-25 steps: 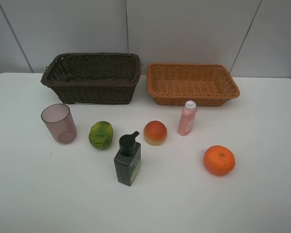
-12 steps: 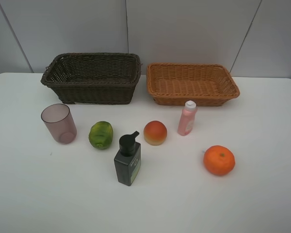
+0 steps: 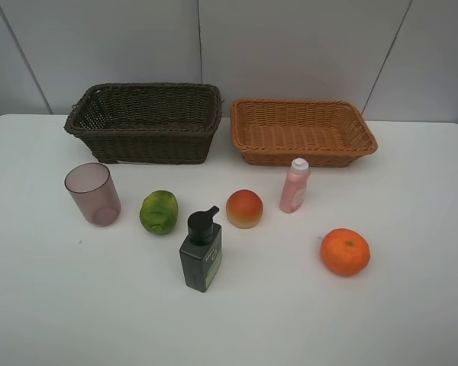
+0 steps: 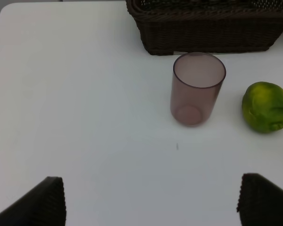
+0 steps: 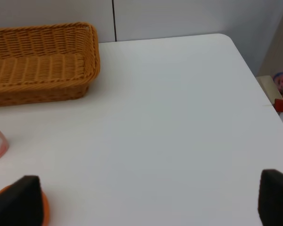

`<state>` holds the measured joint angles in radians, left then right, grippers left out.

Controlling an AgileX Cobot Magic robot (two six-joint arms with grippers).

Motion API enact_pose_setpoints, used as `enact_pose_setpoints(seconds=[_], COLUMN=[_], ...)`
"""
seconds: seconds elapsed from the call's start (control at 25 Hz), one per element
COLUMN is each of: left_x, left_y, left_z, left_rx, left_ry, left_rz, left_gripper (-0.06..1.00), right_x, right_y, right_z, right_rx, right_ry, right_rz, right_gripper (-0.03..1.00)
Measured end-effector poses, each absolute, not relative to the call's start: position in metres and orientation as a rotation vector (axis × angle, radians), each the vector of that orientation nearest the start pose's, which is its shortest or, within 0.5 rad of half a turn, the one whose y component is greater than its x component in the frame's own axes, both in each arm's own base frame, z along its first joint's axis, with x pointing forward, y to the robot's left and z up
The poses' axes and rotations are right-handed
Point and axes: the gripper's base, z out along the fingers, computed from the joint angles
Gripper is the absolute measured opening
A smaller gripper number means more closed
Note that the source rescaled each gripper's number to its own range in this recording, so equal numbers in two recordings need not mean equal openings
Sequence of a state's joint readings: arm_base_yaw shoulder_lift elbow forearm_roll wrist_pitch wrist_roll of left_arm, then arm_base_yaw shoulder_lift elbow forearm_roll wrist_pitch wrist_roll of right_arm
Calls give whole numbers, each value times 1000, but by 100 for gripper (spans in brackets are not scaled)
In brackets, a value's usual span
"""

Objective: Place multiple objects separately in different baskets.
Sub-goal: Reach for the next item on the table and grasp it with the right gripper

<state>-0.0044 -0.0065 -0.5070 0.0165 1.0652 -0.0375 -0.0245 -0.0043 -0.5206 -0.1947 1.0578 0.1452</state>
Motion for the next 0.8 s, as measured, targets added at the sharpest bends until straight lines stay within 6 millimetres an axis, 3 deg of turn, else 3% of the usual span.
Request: enact_pose_setpoints(seconds=[0.8], left_x=[-7], left_y=[1], left_z=[279], left_rx=[-35], left_ry=[2035], left_rz=[-7], left_gripper=[95], right_x=[-9], right_y=[-15], right_z=[284], right_rx=[181], right_ry=[1997], right_rz=[-154], right_gripper=[98])
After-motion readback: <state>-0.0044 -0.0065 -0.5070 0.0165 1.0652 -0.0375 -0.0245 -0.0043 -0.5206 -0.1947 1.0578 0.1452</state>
